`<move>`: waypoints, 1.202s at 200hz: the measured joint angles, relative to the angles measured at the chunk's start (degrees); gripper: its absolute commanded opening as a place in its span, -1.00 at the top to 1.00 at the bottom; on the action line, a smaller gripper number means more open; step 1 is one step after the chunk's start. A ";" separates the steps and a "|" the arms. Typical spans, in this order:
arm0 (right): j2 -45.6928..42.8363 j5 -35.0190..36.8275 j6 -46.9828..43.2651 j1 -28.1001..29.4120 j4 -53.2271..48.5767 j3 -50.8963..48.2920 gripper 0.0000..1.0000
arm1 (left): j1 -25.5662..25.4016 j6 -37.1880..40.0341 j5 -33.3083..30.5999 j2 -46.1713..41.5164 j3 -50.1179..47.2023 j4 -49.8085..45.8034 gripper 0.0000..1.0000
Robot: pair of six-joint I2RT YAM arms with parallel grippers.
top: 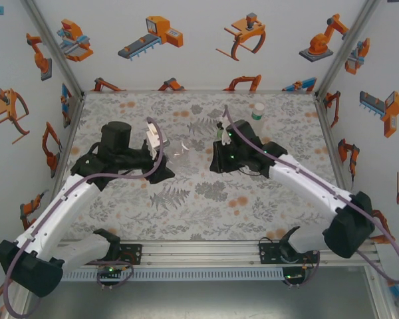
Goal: Screw on the bottle caps
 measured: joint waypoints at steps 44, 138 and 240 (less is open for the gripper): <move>-12.07 -8.81 -6.56 -0.22 10.12 -1.75 0.73 | -2.14 5.22 -0.39 -1.29 2.40 -2.93 0.83; -15.93 -27.06 -24.96 -0.24 6.69 7.02 0.78 | -10.56 12.81 -4.52 0.57 10.78 -11.37 0.89; -14.34 -35.06 -35.54 -0.24 1.27 10.82 0.80 | -12.79 14.43 -7.10 2.27 12.96 -12.79 0.90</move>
